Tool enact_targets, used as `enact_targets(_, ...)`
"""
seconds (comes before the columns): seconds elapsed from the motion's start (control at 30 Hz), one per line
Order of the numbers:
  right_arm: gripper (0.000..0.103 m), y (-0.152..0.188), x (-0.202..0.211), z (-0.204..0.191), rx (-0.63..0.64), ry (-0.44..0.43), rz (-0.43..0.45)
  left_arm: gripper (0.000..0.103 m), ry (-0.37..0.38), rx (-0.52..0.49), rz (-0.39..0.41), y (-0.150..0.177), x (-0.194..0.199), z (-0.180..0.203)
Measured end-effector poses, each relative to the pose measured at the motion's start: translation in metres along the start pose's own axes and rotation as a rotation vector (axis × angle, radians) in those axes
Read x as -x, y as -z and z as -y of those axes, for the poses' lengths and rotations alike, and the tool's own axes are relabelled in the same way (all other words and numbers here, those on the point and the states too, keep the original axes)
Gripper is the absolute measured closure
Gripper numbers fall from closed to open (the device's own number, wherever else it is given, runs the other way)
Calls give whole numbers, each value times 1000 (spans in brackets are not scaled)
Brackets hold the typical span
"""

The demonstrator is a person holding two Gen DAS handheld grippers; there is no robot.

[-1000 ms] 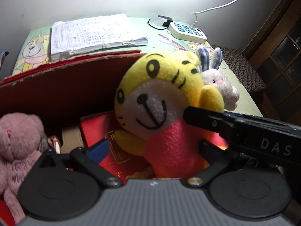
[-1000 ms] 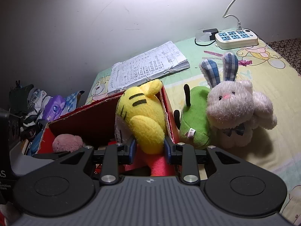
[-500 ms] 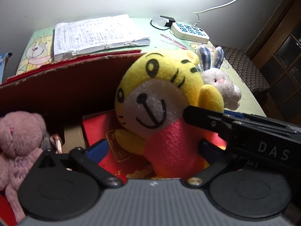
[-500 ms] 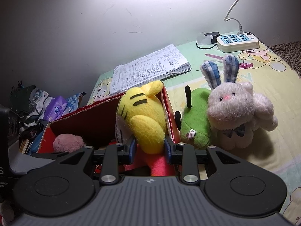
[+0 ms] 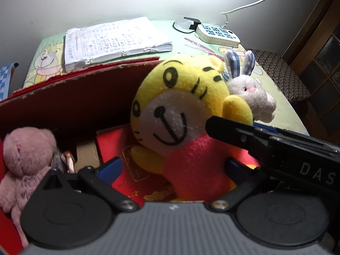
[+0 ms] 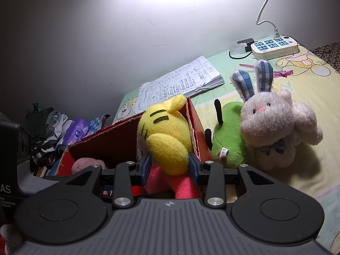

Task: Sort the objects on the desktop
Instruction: 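Lower the yellow tiger plush into the red box and open the left gripper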

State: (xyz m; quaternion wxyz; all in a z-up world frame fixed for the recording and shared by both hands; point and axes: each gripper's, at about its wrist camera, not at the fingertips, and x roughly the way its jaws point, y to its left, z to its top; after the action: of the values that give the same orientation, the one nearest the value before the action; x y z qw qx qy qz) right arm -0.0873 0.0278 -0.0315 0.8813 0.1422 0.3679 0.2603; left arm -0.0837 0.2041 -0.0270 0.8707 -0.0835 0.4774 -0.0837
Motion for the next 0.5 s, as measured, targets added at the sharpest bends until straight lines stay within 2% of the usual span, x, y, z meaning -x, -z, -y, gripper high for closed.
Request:
enact_targets(0.27, 66, 0, 1, 1, 7, 1, -14, 1, -52, -21, 33, 2, 11, 5)
enact_targets(0.5, 68, -4, 4, 7, -26, -30, -52, 1, -74, 21, 38, 3, 21, 4)
